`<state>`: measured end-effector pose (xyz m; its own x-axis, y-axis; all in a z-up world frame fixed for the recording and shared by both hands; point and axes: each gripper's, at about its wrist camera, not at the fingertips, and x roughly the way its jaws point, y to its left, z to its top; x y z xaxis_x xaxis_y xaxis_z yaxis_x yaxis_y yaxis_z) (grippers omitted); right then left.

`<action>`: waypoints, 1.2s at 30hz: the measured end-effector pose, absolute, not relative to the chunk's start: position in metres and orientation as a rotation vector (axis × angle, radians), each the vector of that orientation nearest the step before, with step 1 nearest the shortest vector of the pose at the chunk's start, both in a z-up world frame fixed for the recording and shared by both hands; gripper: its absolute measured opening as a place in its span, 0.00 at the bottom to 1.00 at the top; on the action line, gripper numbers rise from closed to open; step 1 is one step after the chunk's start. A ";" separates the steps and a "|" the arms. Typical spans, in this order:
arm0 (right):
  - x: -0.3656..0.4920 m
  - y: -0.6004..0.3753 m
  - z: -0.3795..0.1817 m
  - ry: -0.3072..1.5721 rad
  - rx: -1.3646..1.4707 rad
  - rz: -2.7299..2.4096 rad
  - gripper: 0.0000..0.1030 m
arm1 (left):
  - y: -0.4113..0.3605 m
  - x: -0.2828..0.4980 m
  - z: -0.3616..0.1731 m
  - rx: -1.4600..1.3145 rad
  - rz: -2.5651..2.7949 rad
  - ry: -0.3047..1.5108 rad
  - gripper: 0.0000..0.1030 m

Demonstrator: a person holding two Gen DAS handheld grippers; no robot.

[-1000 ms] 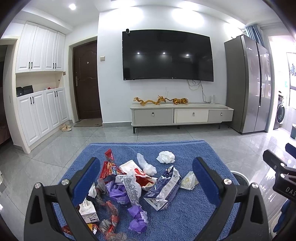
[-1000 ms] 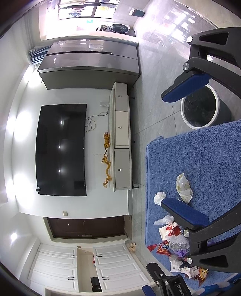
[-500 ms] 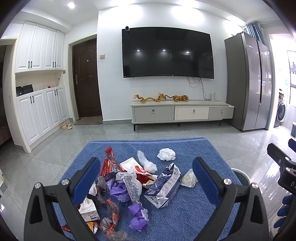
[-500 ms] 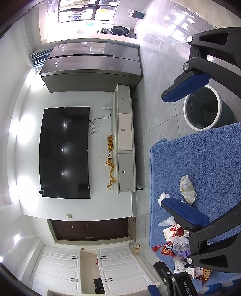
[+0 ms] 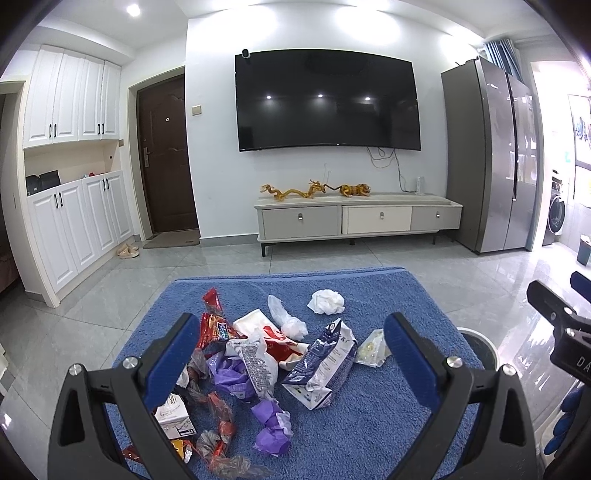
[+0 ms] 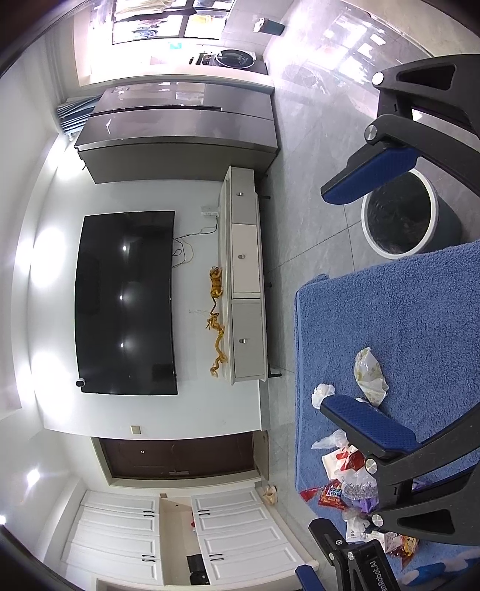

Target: Collect trash

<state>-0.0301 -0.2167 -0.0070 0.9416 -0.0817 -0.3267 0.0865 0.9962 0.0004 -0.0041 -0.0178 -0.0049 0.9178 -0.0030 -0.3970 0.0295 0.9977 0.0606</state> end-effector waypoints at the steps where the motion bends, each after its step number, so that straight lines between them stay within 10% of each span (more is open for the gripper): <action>1: -0.030 -0.217 -0.007 0.337 0.018 -0.088 1.00 | -0.018 -0.004 -0.005 0.070 -0.015 0.408 0.97; 36: -0.024 -0.238 -0.016 0.380 0.069 -0.078 1.00 | -0.036 0.003 0.003 0.077 -0.019 0.395 0.98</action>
<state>-0.0243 -0.2380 -0.0158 0.9258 -0.0632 -0.3726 0.0889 0.9947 0.0522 0.0028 -0.0360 0.0034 0.9230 -0.0031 -0.3848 0.0333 0.9969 0.0718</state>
